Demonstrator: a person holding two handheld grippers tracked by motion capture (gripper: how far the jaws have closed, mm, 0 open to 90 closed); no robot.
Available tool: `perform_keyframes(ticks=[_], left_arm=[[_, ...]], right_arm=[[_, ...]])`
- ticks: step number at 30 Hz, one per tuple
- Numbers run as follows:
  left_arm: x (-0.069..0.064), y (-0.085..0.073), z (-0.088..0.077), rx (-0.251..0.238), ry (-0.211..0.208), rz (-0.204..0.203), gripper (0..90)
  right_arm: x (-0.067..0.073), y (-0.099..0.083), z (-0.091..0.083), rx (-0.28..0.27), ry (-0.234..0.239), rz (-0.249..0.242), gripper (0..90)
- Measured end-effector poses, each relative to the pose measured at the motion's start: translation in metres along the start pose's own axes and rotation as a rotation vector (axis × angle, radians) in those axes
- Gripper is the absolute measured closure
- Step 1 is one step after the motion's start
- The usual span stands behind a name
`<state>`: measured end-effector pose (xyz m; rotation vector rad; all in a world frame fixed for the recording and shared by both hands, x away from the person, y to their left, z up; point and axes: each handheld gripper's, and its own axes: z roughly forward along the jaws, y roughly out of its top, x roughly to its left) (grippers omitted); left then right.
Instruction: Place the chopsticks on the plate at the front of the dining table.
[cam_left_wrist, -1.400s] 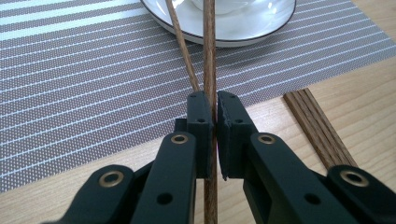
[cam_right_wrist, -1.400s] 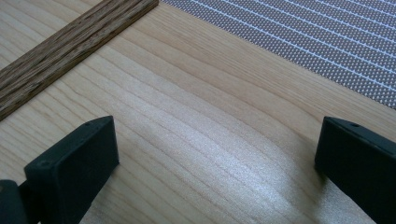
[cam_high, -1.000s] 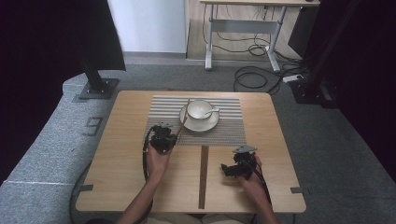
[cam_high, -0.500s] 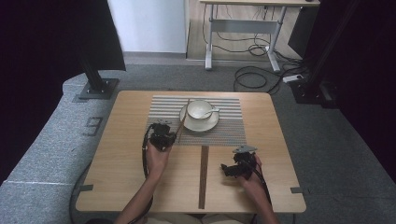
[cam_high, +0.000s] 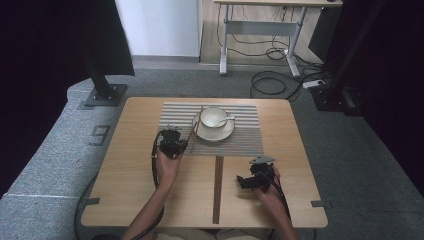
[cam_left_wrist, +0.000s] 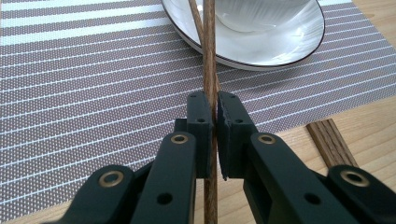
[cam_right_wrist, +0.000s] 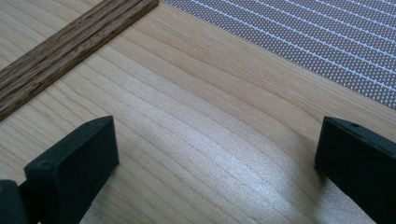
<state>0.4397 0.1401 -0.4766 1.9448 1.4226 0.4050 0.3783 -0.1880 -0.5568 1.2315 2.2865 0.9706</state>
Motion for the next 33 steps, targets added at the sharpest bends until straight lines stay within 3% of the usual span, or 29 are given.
perform_keyframes(ticks=[33], left_arm=[[0.009,0.014,0.007,0.006,0.002,-0.040,84.2]], right_arm=[[0.000,0.000,0.000,0.000,0.000,0.000,0.0]])
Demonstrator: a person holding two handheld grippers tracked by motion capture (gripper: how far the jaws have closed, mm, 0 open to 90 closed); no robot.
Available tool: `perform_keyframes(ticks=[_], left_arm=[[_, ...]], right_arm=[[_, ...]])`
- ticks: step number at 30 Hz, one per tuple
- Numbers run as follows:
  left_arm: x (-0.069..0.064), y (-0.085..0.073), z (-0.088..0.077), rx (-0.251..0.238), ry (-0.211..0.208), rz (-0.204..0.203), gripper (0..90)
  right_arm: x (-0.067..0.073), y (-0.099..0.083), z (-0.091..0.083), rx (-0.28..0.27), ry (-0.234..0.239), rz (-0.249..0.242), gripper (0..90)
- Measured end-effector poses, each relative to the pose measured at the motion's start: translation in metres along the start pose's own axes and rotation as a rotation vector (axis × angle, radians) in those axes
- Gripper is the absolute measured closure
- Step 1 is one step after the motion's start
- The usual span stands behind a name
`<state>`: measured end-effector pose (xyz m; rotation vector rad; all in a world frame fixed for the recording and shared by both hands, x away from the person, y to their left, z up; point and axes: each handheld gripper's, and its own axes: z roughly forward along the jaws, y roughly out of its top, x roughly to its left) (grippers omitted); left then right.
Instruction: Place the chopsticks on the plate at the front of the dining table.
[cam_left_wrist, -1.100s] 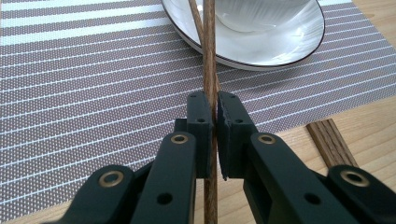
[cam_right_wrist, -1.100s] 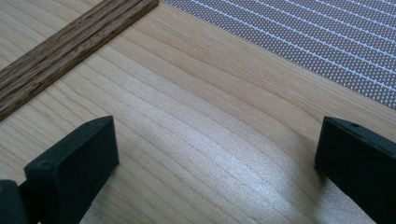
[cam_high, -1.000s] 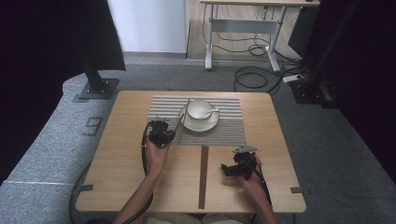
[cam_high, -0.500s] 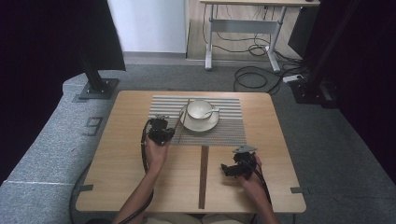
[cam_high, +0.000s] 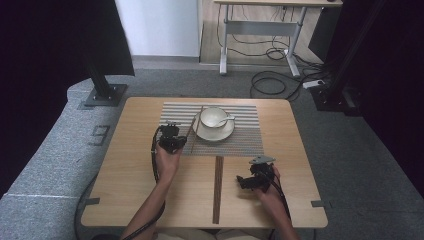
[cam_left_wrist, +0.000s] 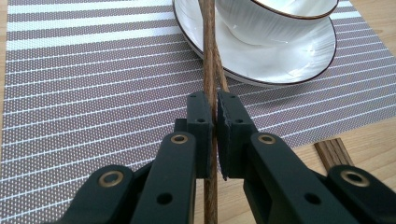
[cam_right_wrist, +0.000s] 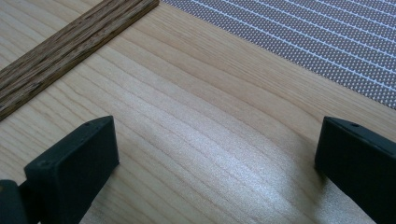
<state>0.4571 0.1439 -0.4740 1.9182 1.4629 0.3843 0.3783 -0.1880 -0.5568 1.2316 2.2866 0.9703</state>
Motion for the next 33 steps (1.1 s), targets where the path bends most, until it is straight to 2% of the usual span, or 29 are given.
perform_keyframes(ticks=[13,33], left_arm=[[0.003,0.005,0.005,0.011,0.009,-0.013,84.2],[0.000,0.012,0.013,0.021,0.009,-0.025,84.1]], right_arm=[[0.000,0.000,0.000,0.000,0.000,0.000,0.0],[0.000,0.000,0.000,0.000,0.000,-0.001,0.0]])
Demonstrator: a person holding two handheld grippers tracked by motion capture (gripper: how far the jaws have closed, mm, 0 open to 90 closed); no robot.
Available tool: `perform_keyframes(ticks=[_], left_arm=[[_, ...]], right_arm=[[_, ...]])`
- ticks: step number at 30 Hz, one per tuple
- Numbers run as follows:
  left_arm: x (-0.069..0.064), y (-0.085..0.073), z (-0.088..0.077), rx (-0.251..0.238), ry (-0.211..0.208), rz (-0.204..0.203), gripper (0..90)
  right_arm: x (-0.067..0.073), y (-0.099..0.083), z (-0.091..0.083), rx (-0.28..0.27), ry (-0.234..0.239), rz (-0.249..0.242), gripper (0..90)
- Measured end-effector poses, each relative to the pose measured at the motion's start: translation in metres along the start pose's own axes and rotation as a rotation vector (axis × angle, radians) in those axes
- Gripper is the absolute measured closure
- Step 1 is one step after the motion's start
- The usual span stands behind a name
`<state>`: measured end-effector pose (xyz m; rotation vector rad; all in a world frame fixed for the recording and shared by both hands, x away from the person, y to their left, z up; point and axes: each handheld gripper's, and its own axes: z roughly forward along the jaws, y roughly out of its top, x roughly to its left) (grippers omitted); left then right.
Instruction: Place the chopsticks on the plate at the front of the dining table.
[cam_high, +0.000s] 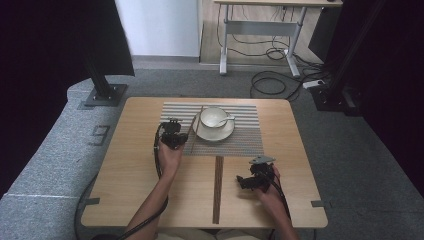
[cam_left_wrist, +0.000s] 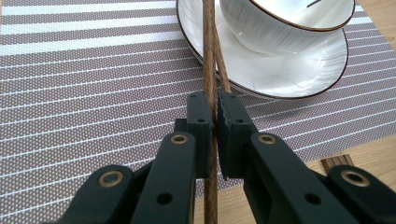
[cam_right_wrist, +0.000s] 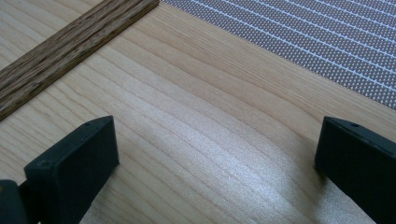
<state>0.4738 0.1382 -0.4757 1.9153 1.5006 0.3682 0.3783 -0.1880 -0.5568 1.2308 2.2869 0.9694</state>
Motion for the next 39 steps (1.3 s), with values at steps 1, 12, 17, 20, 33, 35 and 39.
perform_keyframes(ticks=[1,12,17,20,33,35,39], left_arm=[[0.000,0.000,0.000,0.000,0.000,0.000,84.1],[0.001,0.005,0.004,0.002,-0.002,-0.021,84.1],[0.001,0.007,0.005,0.003,-0.004,-0.023,84.1],[0.002,0.009,0.006,0.005,-0.008,-0.033,84.1],[0.003,0.018,0.009,0.010,-0.013,-0.048,84.1],[0.003,0.019,0.010,0.010,-0.011,-0.049,84.1],[0.004,0.021,0.011,0.013,-0.016,-0.052,84.0]], right_arm=[[0.000,0.000,0.000,0.000,0.000,0.000,0.0],[0.000,0.000,0.000,0.000,0.001,-0.002,0.0],[0.000,0.000,0.000,0.000,0.000,0.000,0.0],[0.000,0.000,0.000,0.000,0.000,-0.001,0.0],[0.000,0.000,0.000,0.000,0.001,-0.002,0.0],[0.000,0.000,0.000,0.001,0.001,-0.002,0.0],[0.000,0.000,0.000,0.000,0.001,-0.002,0.0]])
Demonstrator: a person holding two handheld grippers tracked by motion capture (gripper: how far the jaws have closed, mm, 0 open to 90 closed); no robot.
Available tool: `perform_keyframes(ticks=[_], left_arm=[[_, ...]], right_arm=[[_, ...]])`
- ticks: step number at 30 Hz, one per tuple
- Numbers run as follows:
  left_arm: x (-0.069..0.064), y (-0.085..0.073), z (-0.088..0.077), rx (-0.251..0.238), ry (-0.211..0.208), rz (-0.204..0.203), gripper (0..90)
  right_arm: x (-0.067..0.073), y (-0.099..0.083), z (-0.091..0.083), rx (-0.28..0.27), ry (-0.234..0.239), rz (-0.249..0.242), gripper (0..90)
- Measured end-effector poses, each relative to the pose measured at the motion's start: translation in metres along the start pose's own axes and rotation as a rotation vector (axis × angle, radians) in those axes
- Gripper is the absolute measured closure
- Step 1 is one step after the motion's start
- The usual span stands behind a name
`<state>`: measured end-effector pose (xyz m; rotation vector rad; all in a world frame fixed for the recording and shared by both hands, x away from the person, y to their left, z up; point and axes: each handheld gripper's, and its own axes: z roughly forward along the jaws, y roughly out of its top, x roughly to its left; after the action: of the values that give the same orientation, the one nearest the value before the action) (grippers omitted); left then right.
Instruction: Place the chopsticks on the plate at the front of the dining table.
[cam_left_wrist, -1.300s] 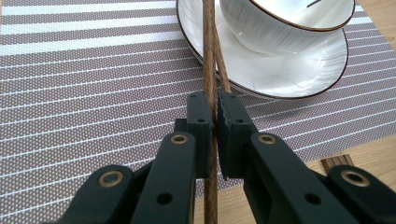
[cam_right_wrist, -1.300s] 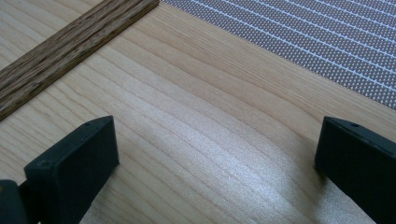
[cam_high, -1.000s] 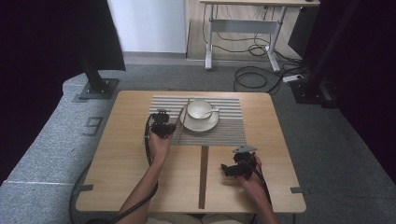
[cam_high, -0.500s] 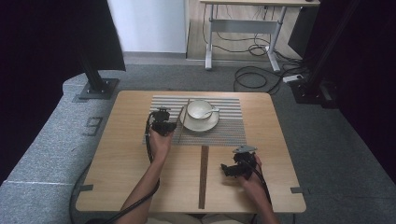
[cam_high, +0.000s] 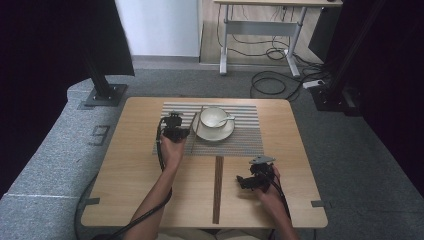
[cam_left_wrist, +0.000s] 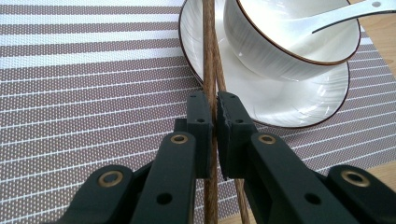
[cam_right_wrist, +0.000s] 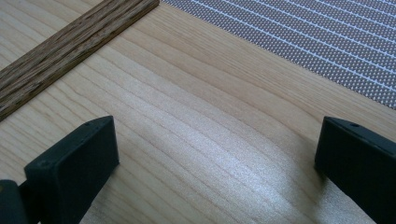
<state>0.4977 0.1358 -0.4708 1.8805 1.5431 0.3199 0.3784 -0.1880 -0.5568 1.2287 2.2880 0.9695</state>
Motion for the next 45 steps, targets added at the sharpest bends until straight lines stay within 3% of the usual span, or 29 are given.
perform_keyframes(ticks=[28,45], left_arm=[[-0.001,0.024,-0.001,-0.022,0.004,-0.003,84.0],[-0.001,0.034,0.008,-0.014,0.004,-0.014,84.0]], right_arm=[[0.000,0.000,0.000,0.000,0.000,0.001,0.0],[0.000,0.000,0.000,0.002,0.000,0.000,0.0]])
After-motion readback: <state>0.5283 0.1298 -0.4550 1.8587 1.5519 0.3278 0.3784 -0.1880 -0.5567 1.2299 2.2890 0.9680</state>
